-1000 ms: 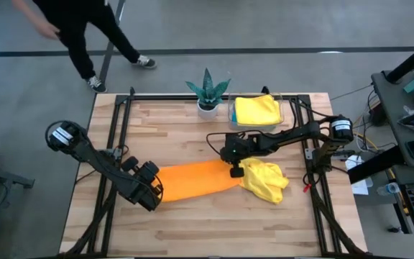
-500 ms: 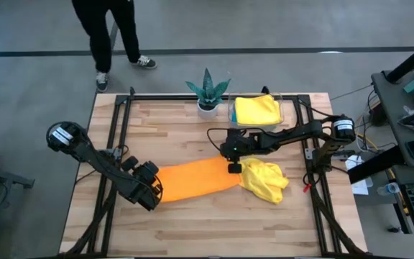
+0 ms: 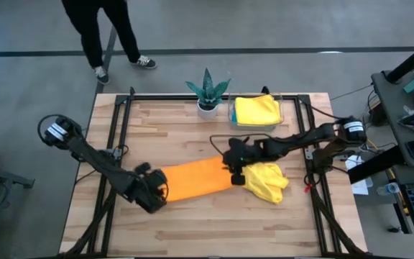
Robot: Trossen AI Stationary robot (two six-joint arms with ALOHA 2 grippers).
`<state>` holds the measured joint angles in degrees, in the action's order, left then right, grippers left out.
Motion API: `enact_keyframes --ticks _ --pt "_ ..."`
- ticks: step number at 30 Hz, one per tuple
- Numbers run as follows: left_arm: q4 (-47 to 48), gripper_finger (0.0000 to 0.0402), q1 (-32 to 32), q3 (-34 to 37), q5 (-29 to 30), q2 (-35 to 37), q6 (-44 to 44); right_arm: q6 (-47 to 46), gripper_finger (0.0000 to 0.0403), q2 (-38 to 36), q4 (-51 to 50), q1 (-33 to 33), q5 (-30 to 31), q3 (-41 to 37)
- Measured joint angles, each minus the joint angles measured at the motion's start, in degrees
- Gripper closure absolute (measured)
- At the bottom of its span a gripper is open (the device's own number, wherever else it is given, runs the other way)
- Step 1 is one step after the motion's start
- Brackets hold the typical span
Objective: Fold microfiber towels
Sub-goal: Fold the orange microfiber towel
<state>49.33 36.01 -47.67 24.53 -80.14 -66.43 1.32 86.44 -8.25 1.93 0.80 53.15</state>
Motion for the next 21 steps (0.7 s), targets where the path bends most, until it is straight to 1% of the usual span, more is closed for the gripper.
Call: enact_keyframes --ticks 3,6,8,10,12,15,18,20,21 --pt "-16.93 0.0267 -0.02 1.79 4.51 0.38 11.77 -1.79 0.0304 0.75 1.19 3.39 0.55 0.00" --pt "-34.44 0.0292 -0.38 4.22 9.52 -1.11 21.89 -3.11 0.0322 2.11 4.77 6.37 0.68 -0.02" --pt "-43.59 0.0312 -0.82 5.62 10.19 -2.37 26.98 -3.45 0.0337 3.16 7.98 7.98 0.69 -0.02" --pt "-49.93 0.0333 -1.43 6.25 10.20 -3.91 29.94 -3.97 0.0353 4.26 11.45 9.15 0.68 -0.02" --pt "-51.91 0.0356 -1.92 6.35 9.75 -5.35 30.99 -4.35 0.0369 5.21 14.16 9.98 0.68 -0.02" --pt "-51.90 0.0390 -2.72 6.06 7.63 -7.49 30.75 -4.35 0.0390 6.54 17.78 10.60 0.68 -0.02" --pt "-51.81 0.0397 -3.10 6.00 3.86 -9.69 27.99 -5.13 0.0394 7.74 19.48 10.59 0.15 0.46" --pt "-50.70 0.0396 -3.02 6.04 1.07 -10.90 26.15 -5.90 0.0394 8.82 18.86 10.57 -1.42 1.43" --pt "-49.75 0.0396 -2.80 6.07 0.58 -11.15 24.91 -6.00 0.0394 9.15 18.28 10.57 -2.61 1.88"
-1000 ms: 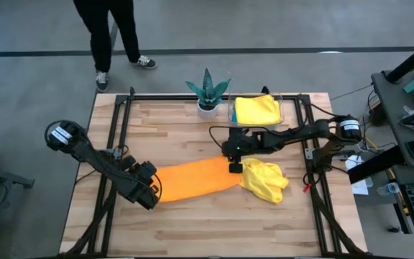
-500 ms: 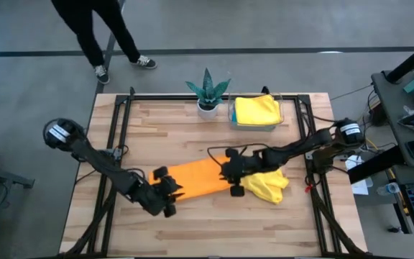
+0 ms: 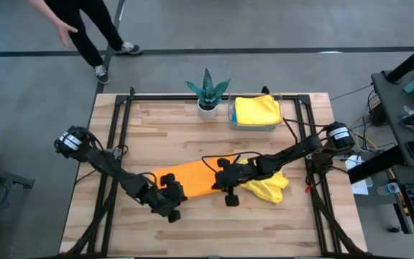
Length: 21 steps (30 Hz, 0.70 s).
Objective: Fold microfiber towels
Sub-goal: Fold the orange microfiber towel
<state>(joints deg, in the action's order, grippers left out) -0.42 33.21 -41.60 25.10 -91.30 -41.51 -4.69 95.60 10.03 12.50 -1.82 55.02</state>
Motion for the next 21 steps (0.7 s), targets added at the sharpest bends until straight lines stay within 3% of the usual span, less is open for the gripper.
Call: enact_keyframes --ticks 4,9,21 --pt "5.70 0.0396 0.26 0.01 -0.91 -0.14 -4.07 -1.34 0.0394 2.10 -6.48 0.70 -1.69 1.82" --pt "11.07 0.0396 0.68 0.28 -7.67 0.16 -7.68 -2.77 0.0394 3.23 -19.42 1.13 -1.14 2.32" --pt "15.35 0.0395 2.86 0.74 -13.90 0.78 -10.41 -4.77 0.0394 2.78 -27.16 1.13 -1.12 2.34"
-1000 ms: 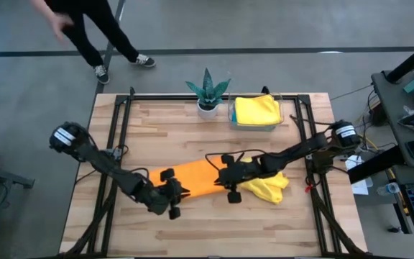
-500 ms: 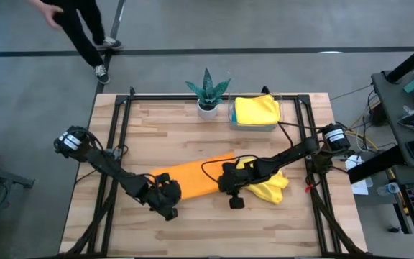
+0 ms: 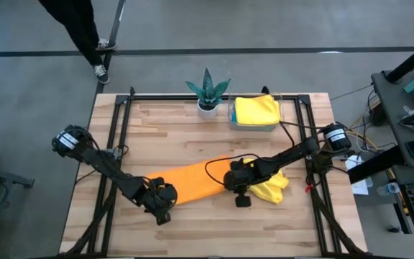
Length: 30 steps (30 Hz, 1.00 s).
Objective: Fold microfiber towels
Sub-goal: Fold the orange microfiber towel
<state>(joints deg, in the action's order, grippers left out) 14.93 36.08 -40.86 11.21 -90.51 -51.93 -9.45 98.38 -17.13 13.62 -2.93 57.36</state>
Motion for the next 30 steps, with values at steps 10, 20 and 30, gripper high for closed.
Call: enact_keyframes --ticks 10,20,30 --pt "12.74 0.0395 0.85 0.27 -2.69 4.22 -5.08 0.65 0.0394 -4.27 -4.92 0.34 -0.20 0.48" --pt "12.06 0.0395 1.11 -1.58 -2.26 10.61 -6.22 8.08 0.0394 -13.07 2.81 1.14 -0.46 -3.38" --pt "-2.63 0.0395 -3.09 -8.00 18.56 7.62 6.26 17.07 0.0394 -21.53 25.46 1.49 6.62 -14.38"
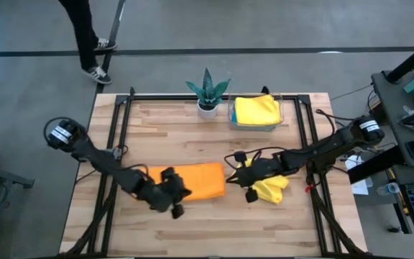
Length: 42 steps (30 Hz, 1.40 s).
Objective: Fold microfiber towels
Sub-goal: Fold the orange microfiber towel
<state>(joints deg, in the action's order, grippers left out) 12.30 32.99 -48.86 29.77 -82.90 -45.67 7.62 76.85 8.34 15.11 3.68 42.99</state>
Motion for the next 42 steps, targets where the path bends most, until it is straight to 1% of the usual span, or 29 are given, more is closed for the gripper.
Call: enact_keyframes --ticks 4,6,10,12,16,18,22,26,27,29,31,33,39,42 --pt "-12.70 0.0395 -4.66 -2.12 0.36 -4.61 10.30 2.25 0.0394 -2.80 6.04 0.00 2.02 -2.48" --pt "-16.44 0.0395 -6.37 -3.92 0.20 -7.47 13.30 -0.45 0.0394 -3.59 8.73 -0.10 2.43 -3.46" --pt "-16.58 0.0395 -7.27 -7.71 -0.18 -12.84 15.68 -10.74 0.0394 -3.54 8.95 0.42 2.47 -4.25" --pt "-16.37 0.0395 -7.27 -9.22 -0.19 -15.71 16.42 -13.36 0.0394 -2.76 8.51 1.53 2.46 -4.91" --pt "-16.68 0.0395 -7.45 -12.83 -0.19 -21.46 16.26 -13.77 0.0394 -1.08 8.31 3.10 2.36 -6.42" --pt "-18.44 0.0395 -7.96 -14.88 -0.08 -24.38 16.73 -14.02 0.0394 -0.06 8.29 3.15 2.65 -6.75" --pt "-22.44 0.0395 -9.31 -19.17 0.58 -29.81 21.33 -14.06 0.0394 1.29 8.24 3.04 3.06 -6.83" --pt "-23.37 0.0395 -10.30 -23.80 0.51 -34.37 23.78 -14.30 0.0394 1.52 8.16 2.99 3.96 -6.83" --pt "-23.13 0.0395 -10.41 -24.71 0.29 -35.26 23.76 -14.30 0.0394 1.58 8.16 2.99 4.02 -6.83" --pt "-23.34 0.0392 -10.52 -25.98 -3.01 -36.43 24.72 -14.19 0.0394 1.58 7.77 2.99 4.04 -6.83" --pt "-23.29 0.0382 -10.51 -26.55 -6.40 -37.13 25.00 -14.11 0.0394 1.58 7.72 2.99 4.02 -6.83" --pt "-23.36 0.0362 -10.46 -26.80 -7.81 -37.80 24.57 -14.10 0.0394 1.58 7.49 2.99 4.04 -6.83" --pt "-23.22 0.0273 -10.77 -26.79 -8.30 -38.46 24.13 -14.00 0.0394 1.58 7.20 2.99 4.02 -6.83" --pt "-20.94 0.0230 -10.79 -26.69 -8.30 -38.15 25.49 -13.78 0.0394 1.59 6.92 2.99 4.02 -6.83"
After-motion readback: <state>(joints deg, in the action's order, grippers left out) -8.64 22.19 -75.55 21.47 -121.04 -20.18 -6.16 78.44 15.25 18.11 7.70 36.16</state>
